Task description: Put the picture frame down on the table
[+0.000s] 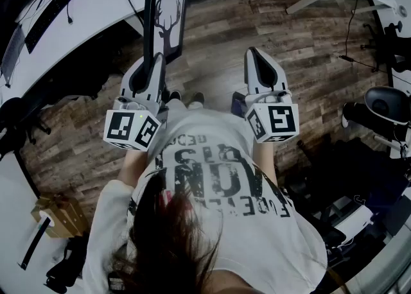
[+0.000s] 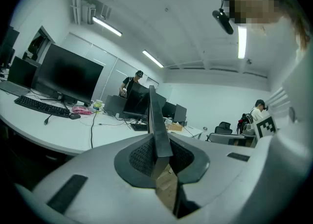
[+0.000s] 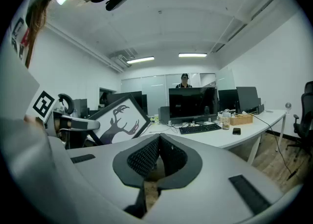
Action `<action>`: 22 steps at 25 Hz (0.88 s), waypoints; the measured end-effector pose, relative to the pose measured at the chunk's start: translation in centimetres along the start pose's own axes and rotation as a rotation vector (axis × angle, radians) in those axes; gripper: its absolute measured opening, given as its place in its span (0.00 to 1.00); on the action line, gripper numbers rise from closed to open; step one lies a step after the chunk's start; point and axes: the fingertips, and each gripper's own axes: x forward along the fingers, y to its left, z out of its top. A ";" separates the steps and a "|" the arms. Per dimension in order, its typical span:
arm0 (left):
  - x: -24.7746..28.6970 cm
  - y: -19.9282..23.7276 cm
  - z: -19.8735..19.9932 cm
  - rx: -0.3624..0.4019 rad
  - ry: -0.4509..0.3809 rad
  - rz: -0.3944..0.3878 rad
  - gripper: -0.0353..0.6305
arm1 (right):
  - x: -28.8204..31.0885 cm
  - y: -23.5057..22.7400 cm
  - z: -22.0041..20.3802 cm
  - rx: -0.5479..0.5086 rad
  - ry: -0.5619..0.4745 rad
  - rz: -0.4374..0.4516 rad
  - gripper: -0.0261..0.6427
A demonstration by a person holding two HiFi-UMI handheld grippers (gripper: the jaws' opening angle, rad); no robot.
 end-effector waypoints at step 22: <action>0.2 -0.1 -0.3 -0.030 -0.013 0.016 0.11 | -0.2 -0.5 -0.2 0.004 -0.004 0.016 0.04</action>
